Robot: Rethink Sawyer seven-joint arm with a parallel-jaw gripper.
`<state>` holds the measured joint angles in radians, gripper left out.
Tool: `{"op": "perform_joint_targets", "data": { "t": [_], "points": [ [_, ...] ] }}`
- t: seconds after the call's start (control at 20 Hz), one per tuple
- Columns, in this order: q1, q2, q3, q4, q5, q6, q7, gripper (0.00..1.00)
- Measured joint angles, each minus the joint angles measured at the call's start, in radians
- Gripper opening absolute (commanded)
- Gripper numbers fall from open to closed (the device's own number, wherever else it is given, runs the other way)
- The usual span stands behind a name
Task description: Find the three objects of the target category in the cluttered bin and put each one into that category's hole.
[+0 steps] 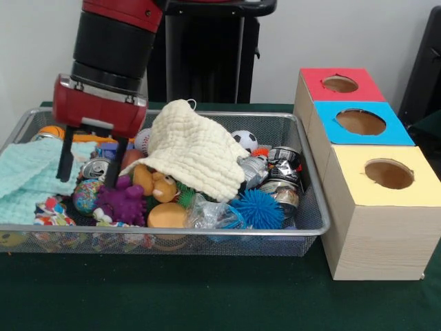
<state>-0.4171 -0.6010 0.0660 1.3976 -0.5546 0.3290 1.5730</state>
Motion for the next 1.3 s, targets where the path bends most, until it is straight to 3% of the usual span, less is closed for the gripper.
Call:
{"op": "perform_joint_targets", "data": {
  "t": [0.55,0.8,1.3],
  "points": [
    [0.181,0.103,-0.107,-0.099,-0.057,0.000,0.000,1.00],
    [0.262,0.161,-0.199,-0.146,-0.061,0.000,0.000,1.00],
    [0.338,0.237,-0.352,-0.225,-0.103,0.000,0.000,1.00]
  ]
}}
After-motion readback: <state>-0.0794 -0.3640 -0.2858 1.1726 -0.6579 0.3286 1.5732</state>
